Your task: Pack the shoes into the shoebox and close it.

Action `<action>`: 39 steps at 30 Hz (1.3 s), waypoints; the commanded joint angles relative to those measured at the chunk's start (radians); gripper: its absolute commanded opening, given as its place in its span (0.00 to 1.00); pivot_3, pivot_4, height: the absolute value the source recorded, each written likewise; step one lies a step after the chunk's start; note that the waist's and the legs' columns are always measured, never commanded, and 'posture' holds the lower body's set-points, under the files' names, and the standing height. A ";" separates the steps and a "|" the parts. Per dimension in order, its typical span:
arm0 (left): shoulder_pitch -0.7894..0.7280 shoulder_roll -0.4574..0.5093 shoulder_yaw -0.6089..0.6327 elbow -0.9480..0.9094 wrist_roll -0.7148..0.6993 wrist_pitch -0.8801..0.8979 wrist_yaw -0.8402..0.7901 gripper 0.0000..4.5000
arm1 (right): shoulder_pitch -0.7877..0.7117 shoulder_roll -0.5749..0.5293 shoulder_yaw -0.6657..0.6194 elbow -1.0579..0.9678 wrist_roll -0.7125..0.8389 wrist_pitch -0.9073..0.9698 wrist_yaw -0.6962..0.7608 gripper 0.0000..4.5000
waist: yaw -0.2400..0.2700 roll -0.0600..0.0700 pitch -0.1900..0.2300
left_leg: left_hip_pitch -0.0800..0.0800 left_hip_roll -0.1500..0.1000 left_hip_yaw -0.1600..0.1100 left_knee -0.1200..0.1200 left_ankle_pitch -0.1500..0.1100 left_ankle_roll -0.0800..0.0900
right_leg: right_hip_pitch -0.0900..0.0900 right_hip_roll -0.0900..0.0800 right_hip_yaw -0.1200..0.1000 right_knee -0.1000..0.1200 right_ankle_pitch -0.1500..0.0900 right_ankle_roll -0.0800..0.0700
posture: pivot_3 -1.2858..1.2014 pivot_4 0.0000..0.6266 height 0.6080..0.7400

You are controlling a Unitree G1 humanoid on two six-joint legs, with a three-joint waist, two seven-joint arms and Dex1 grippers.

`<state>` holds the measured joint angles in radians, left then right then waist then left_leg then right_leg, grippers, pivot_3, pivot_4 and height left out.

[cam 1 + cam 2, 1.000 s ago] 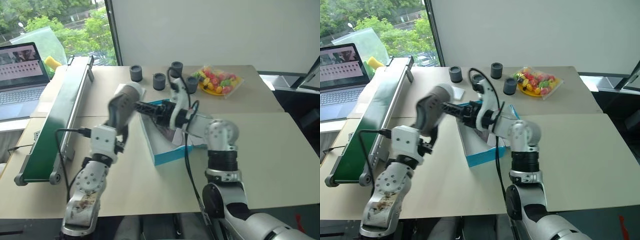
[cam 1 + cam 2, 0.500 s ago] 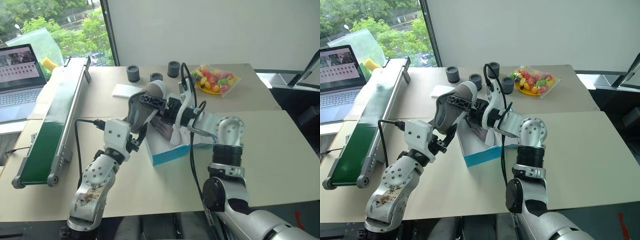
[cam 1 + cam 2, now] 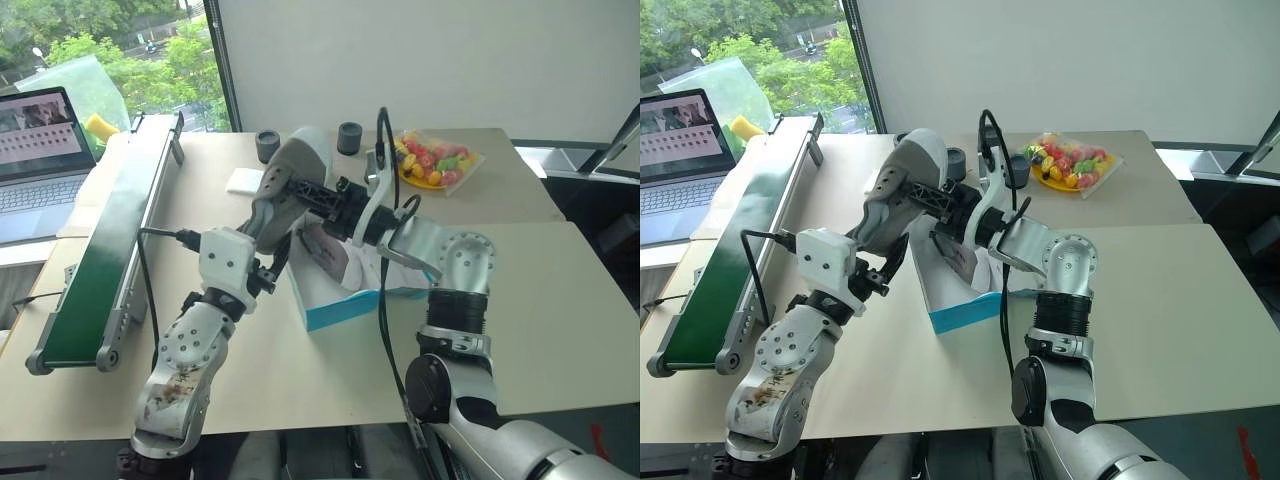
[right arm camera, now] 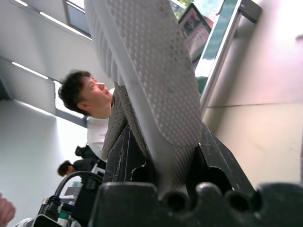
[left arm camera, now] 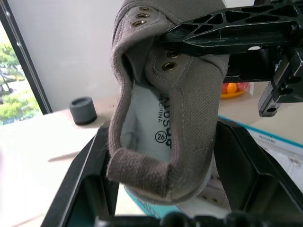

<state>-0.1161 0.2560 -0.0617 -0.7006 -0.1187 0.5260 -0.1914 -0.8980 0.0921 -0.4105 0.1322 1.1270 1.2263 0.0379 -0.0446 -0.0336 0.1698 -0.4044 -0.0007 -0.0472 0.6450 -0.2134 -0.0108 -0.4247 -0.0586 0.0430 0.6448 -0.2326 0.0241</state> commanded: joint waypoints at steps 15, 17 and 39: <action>0.258 0.203 0.044 -0.102 -0.024 0.016 -0.172 0.97 | -0.281 -0.274 0.158 0.325 -0.287 -0.217 0.090 0.17 | 0.004 0.001 0.001 | -0.001 0.000 0.001 -0.001 0.000 0.000 | -0.001 -0.001 0.000 -0.002 0.000 0.000 | 0.52 0.24 0.98; 0.269 0.229 0.055 -0.107 -0.029 0.014 -0.197 0.97 | -0.334 -0.335 0.230 0.413 -0.339 -0.107 0.133 0.17 | 0.002 0.001 0.001 | -0.001 0.000 0.001 -0.001 0.000 0.000 | 0.000 -0.001 0.000 -0.003 0.000 0.000 | 0.52 0.24 0.98; 0.316 0.275 0.009 -0.118 -0.005 -0.048 -0.261 0.97 | -0.485 -0.240 0.856 0.835 -0.829 -0.043 0.679 0.17 | -0.001 0.004 0.002 | 0.000 0.000 0.001 -0.001 0.000 0.000 | -0.001 0.000 0.000 -0.002 -0.001 -0.001 | 0.52 0.24 0.98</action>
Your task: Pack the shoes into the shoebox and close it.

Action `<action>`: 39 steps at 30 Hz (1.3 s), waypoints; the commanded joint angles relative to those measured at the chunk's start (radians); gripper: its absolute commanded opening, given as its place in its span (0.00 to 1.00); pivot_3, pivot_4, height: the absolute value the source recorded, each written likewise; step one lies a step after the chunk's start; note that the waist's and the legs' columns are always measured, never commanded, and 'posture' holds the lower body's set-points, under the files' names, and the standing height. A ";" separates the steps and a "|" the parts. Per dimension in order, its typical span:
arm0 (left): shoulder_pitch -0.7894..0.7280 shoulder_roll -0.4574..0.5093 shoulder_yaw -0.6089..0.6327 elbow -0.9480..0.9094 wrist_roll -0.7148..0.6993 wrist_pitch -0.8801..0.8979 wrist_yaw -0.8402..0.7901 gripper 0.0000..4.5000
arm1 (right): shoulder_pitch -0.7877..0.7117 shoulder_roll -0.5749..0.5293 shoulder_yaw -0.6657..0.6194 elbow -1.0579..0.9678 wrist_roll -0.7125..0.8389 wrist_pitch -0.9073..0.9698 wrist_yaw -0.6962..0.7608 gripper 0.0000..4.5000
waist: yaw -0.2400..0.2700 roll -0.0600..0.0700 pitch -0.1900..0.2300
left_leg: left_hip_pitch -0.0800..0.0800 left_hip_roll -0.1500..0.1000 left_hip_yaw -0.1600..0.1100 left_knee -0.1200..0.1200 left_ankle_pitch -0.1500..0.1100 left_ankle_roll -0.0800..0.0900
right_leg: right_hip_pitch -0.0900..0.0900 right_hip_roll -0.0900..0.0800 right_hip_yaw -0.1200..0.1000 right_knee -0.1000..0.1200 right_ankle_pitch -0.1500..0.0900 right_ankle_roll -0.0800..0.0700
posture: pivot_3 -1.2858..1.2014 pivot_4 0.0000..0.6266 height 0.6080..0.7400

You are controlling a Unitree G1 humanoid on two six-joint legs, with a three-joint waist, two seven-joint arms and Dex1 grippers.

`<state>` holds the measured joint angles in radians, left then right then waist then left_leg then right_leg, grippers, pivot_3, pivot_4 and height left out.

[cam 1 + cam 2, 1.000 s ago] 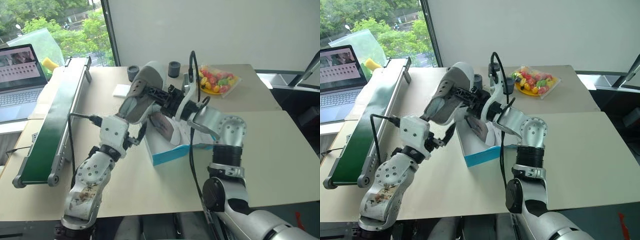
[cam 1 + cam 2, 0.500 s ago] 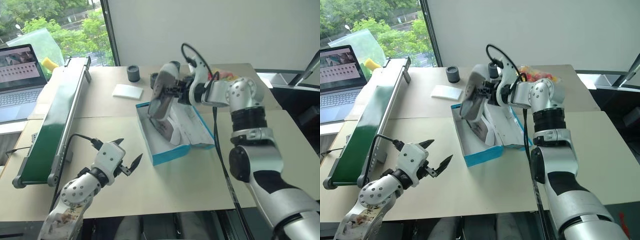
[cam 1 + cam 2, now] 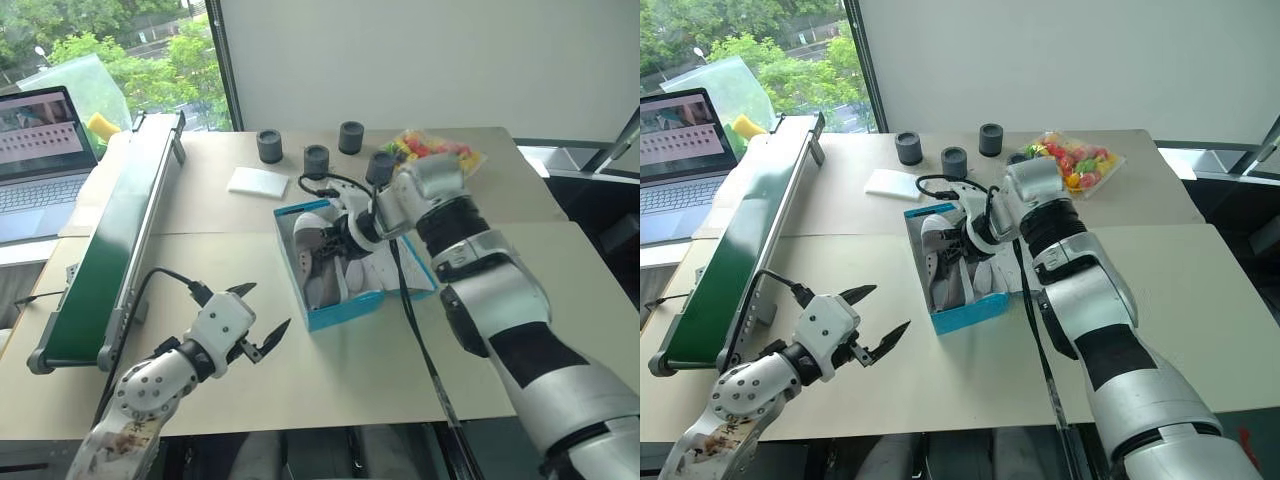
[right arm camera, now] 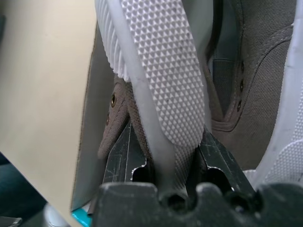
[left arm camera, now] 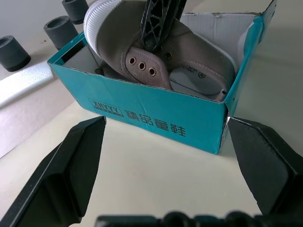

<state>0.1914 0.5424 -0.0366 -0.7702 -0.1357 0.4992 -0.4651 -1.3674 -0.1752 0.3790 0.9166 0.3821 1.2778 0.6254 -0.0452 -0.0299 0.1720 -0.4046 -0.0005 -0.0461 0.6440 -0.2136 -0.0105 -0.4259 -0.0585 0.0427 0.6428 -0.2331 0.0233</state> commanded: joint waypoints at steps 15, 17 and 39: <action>-0.028 -0.040 -0.055 -0.006 0.028 -0.032 0.024 0.98 | -0.143 0.148 -0.080 0.243 -0.239 -0.272 0.136 0.62 | -0.004 0.000 0.000 | 0.003 0.000 0.000 0.000 0.000 0.000 | 0.001 0.000 0.001 0.003 0.000 0.000 | 0.52 0.24 0.98; -0.036 -0.039 -0.053 -0.001 0.025 -0.031 0.021 0.98 | -0.179 0.118 -0.137 0.232 -0.227 -0.259 0.126 0.76 | -0.002 0.000 0.000 | 0.000 0.000 0.000 0.000 0.000 0.000 | -0.002 0.000 0.001 0.003 0.000 0.000 | 0.52 0.24 0.98; -0.110 0.018 -0.023 0.097 -0.011 -0.085 -0.096 0.98 | 0.755 -0.842 -0.154 -1.308 0.217 -0.173 0.757 0.01 | 0.020 0.001 0.000 | 0.003 0.000 0.001 0.003 -0.001 0.001 | 0.004 -0.001 0.000 0.000 -0.001 0.002 | 0.52 0.24 0.98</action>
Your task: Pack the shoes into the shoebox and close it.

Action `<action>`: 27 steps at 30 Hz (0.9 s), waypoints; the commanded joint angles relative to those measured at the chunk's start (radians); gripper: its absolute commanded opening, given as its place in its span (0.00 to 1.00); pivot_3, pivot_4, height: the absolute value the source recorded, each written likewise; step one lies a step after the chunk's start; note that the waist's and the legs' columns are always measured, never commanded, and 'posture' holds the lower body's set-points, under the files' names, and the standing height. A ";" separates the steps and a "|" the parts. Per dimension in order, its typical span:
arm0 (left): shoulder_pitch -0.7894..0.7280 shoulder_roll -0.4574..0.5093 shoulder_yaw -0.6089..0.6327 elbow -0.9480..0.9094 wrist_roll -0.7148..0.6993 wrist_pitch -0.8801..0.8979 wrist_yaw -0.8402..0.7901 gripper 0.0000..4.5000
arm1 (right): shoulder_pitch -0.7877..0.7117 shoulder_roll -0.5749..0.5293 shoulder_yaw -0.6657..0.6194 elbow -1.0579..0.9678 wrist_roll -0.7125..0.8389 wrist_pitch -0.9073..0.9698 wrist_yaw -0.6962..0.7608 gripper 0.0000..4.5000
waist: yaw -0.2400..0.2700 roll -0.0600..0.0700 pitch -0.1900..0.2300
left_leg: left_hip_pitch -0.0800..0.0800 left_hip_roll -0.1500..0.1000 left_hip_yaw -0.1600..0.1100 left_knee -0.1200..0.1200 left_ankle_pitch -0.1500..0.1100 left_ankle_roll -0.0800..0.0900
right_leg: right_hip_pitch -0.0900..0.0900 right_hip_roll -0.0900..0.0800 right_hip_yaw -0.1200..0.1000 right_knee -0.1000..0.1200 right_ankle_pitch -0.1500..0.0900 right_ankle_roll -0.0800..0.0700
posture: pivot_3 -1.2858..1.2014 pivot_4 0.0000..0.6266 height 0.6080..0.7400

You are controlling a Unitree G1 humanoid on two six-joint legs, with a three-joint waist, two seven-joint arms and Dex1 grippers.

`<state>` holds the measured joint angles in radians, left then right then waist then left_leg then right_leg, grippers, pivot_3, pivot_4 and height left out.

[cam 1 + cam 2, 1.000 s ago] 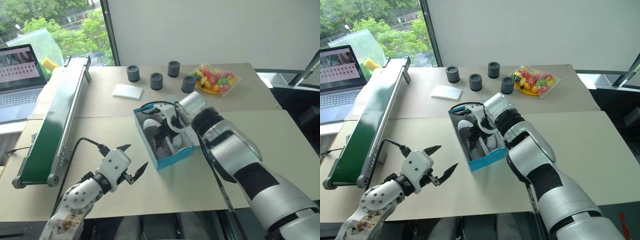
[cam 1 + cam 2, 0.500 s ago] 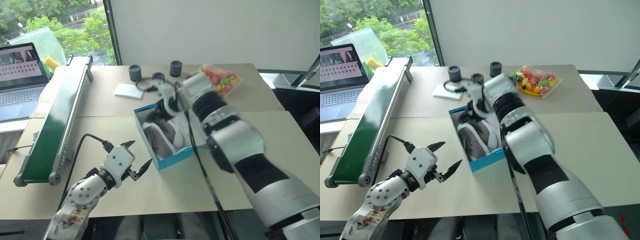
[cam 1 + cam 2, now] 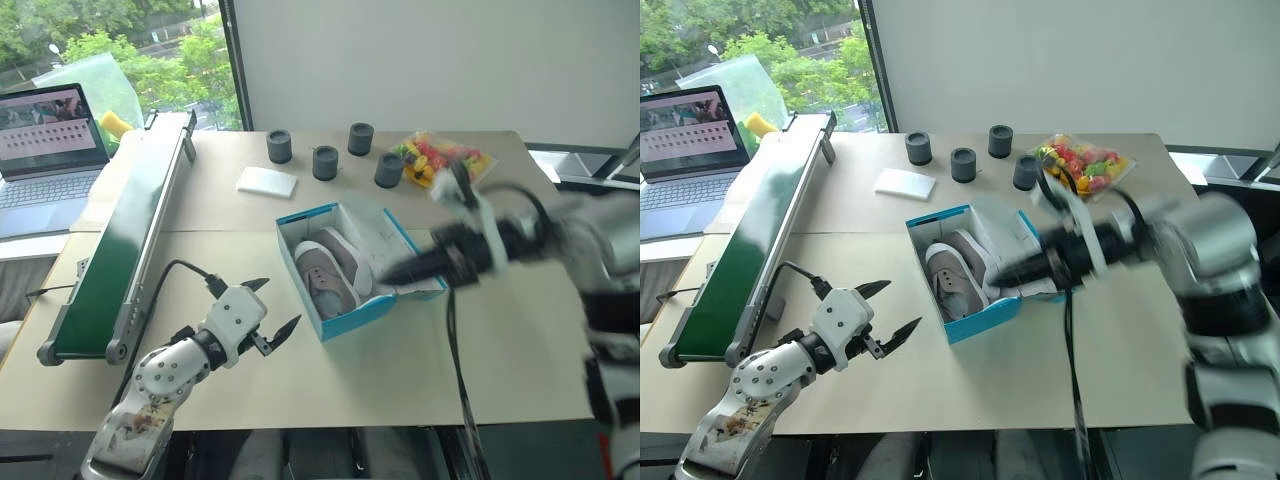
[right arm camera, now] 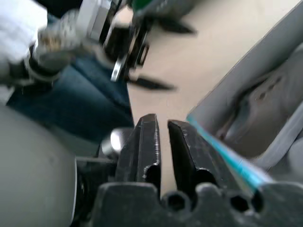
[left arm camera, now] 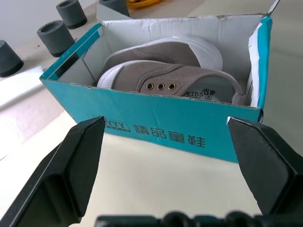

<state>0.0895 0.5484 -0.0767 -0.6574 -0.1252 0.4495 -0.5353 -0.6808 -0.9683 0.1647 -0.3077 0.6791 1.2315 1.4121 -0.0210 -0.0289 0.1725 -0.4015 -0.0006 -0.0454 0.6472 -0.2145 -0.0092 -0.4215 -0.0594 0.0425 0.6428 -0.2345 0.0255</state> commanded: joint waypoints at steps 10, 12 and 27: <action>0.001 0.040 0.059 -0.017 -0.047 -0.032 -0.059 0.98 | 0.159 0.240 0.217 0.082 -0.543 -0.093 -0.761 0.01 | -0.017 -0.002 -0.001 | 0.002 0.001 0.003 0.002 0.001 -0.001 | -0.001 0.002 0.005 0.003 0.000 0.000 | 0.52 0.24 0.98; 0.010 0.044 0.057 -0.021 -0.042 -0.033 -0.058 0.98 | 0.179 0.325 0.171 0.138 -0.622 -0.101 -0.927 0.01 | -0.007 -0.002 -0.001 | 0.001 0.000 0.002 0.002 0.001 -0.001 | -0.002 0.000 0.004 0.004 0.000 0.000 | 0.52 0.24 0.98; -0.001 0.063 0.082 -0.043 -0.047 -0.009 -0.063 0.98 | 0.194 1.111 -0.575 0.215 -0.385 -0.513 -1.563 0.01 | -0.016 -0.002 -0.001 | 0.002 0.001 0.002 0.001 0.001 -0.001 | -0.001 0.001 0.005 0.004 0.001 0.000 | 0.52 0.24 0.98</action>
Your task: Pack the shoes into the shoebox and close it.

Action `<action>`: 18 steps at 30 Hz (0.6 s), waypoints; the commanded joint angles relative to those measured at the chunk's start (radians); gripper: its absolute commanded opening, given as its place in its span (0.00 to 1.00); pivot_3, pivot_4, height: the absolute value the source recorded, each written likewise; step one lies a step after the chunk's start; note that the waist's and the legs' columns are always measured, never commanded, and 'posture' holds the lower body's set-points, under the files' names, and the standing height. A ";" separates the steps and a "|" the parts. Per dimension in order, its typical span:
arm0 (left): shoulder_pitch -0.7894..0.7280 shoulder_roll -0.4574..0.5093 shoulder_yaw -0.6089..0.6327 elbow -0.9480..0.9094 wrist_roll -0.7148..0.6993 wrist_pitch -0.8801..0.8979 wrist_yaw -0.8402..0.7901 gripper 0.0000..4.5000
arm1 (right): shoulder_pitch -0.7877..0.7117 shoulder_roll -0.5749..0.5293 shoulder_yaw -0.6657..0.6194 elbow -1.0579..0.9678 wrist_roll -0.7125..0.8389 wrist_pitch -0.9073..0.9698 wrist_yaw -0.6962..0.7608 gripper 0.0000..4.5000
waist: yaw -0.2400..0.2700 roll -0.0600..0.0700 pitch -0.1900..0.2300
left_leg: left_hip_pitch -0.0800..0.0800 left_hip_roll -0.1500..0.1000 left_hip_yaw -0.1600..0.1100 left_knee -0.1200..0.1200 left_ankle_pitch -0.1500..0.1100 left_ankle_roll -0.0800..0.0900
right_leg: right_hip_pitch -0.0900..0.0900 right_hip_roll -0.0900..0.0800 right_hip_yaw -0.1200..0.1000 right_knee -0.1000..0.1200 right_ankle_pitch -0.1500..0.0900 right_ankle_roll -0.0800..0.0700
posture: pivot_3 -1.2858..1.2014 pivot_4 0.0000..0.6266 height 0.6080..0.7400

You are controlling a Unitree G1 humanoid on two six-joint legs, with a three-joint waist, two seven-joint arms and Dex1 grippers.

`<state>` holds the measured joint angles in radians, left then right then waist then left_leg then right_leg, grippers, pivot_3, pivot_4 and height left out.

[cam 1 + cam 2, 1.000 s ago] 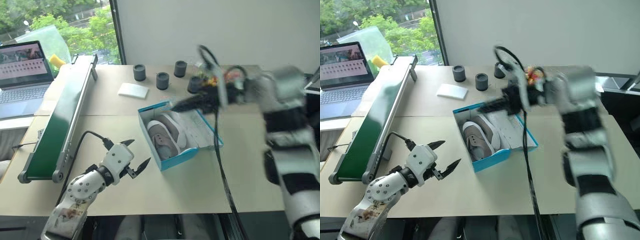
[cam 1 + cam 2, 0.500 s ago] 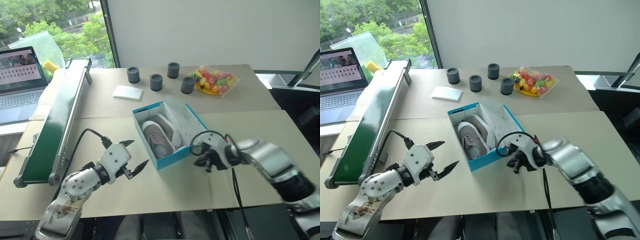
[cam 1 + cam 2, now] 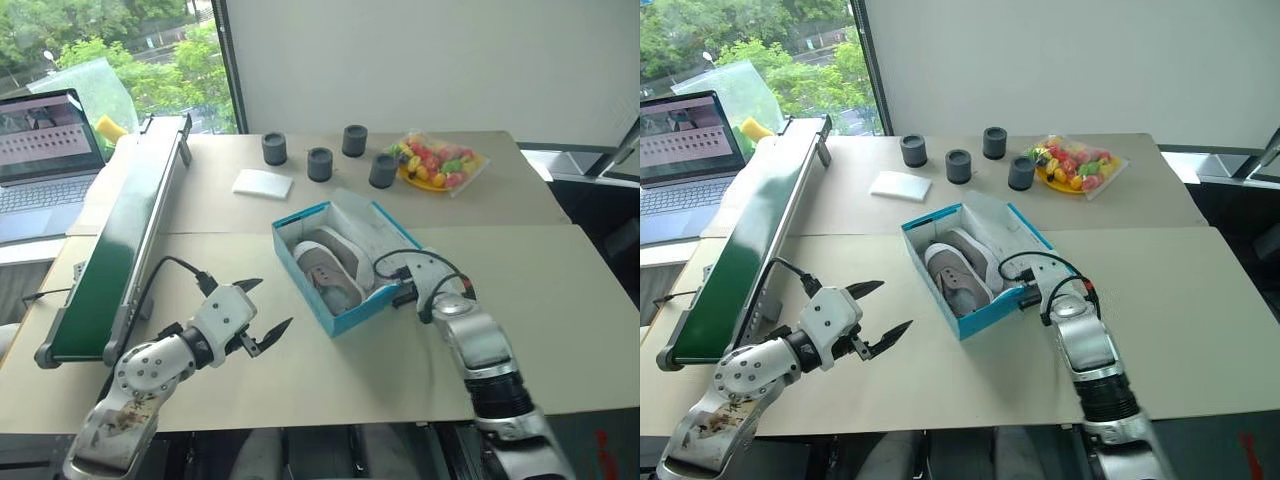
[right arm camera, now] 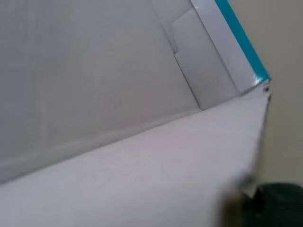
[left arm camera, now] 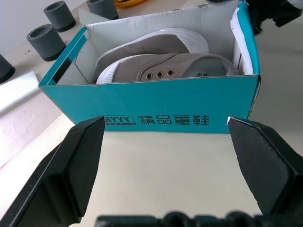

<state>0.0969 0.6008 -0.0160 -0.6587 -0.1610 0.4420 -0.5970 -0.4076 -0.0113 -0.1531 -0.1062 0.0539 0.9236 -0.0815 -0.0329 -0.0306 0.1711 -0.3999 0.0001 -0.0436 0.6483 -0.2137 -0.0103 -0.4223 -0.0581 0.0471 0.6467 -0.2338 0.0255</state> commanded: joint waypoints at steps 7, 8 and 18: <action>-0.011 0.016 0.029 -0.043 -0.003 0.001 0.003 0.98 | -0.244 0.266 -0.479 0.050 1.062 -0.250 0.170 0.01 | -0.011 0.002 0.000 | -0.001 0.001 -0.001 -0.001 0.000 0.001 | 0.002 -0.002 -0.001 -0.003 0.001 0.001 | 0.52 0.24 0.98; -0.013 0.016 0.029 -0.046 -0.002 0.003 0.006 0.98 | -0.239 0.243 -0.456 0.020 1.135 -0.237 0.229 0.01 | -0.017 0.002 0.001 | 0.000 0.001 -0.001 -0.002 0.000 0.001 | 0.001 -0.001 -0.001 -0.003 0.001 0.001 | 0.52 0.24 0.98; 0.002 0.020 0.046 -0.078 0.005 0.022 0.025 0.98 | -0.298 -0.300 0.222 0.217 0.510 -0.165 0.330 0.01 | -0.019 0.004 0.001 | 0.005 -0.001 0.003 -0.003 0.000 0.001 | 0.003 0.000 0.002 0.000 0.000 0.000 | 0.52 0.24 0.98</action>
<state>0.1014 0.6157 0.0151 -0.7011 -0.1590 0.4641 -0.5800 -0.7006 -0.2624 -0.0641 0.1072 0.7235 0.7651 0.2049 -0.0517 -0.0264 0.1717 -0.3966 -0.0008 -0.0409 0.6453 -0.2138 -0.0096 -0.4210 -0.0583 0.0485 0.6457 -0.2339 0.0256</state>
